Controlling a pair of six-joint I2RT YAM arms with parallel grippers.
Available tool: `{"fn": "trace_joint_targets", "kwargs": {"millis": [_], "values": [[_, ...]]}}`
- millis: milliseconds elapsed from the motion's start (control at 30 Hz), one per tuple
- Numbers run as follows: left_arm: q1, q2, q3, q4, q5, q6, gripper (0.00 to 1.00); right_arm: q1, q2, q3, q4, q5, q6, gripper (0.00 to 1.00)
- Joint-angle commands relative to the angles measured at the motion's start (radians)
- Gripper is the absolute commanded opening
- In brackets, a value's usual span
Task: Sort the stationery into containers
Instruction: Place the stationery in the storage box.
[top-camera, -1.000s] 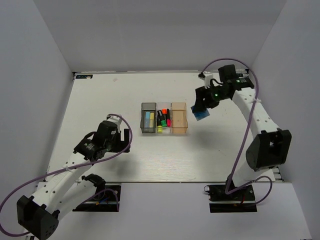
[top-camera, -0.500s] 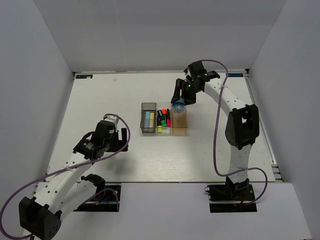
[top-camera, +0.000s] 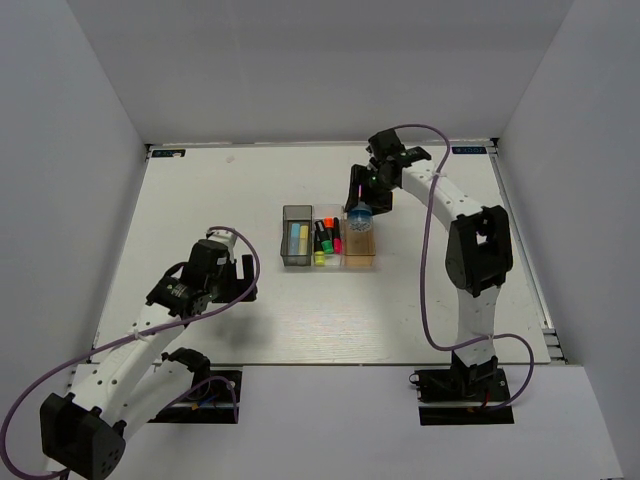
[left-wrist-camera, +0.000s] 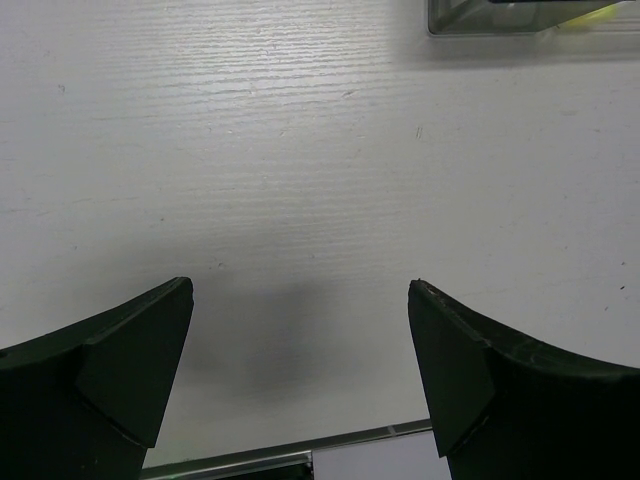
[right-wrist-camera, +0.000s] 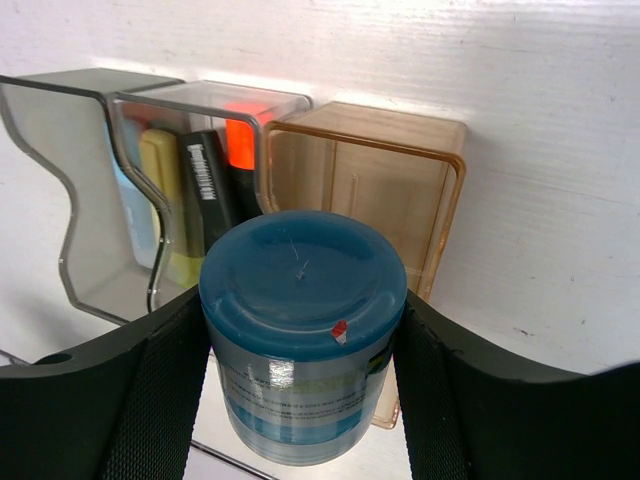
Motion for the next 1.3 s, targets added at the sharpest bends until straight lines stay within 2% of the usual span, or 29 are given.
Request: {"fn": "trace_joint_targets", "kwargs": {"millis": [0,33,100,200,300,500,533,633,667,833,1033,1067,1267], "values": [[0.006,-0.006,-0.008,0.014,0.018,-0.004,0.99,0.006,-0.009,-0.012,0.021,0.013,-0.015,0.0],[0.006,-0.008,-0.008,0.015,0.018,-0.004,0.99,0.009,-0.01,-0.014,0.021,0.013,-0.019,0.01],[0.006,-0.011,-0.008,0.015,0.018,-0.004,0.99,0.011,-0.002,-0.028,0.023,0.013,-0.028,0.1],[0.006,-0.009,-0.009,0.014,0.015,-0.004,0.99,0.017,0.004,-0.037,0.029,0.015,-0.035,0.14],[0.005,-0.011,-0.011,0.015,0.015,-0.006,0.99,0.02,0.002,-0.055,0.033,0.016,-0.042,0.23],[0.005,-0.003,-0.008,0.014,0.012,-0.004,0.99,0.023,-0.009,-0.066,0.032,0.019,-0.054,0.36],[0.006,-0.006,-0.009,0.012,0.01,-0.006,0.99,0.026,-0.01,-0.068,0.03,0.021,-0.052,0.41],[0.005,-0.005,-0.009,0.014,0.009,-0.004,0.99,0.028,-0.025,-0.075,0.032,0.022,-0.054,0.43],[0.006,-0.006,-0.011,0.014,0.01,-0.006,0.99,0.028,-0.033,-0.08,0.029,0.025,-0.054,0.53],[0.006,-0.003,-0.009,0.015,0.01,-0.004,1.0,0.029,-0.061,-0.097,0.035,0.028,-0.062,0.55],[0.005,-0.006,-0.009,0.011,0.007,-0.006,1.0,0.028,-0.085,-0.1,0.035,0.025,-0.069,0.66],[0.005,-0.008,-0.011,0.015,0.004,-0.007,1.0,0.031,-0.085,-0.1,0.032,0.027,-0.069,0.75],[0.005,-0.006,-0.013,0.012,-0.001,-0.006,1.0,0.026,-0.119,-0.106,0.046,0.015,-0.077,0.78]]}}
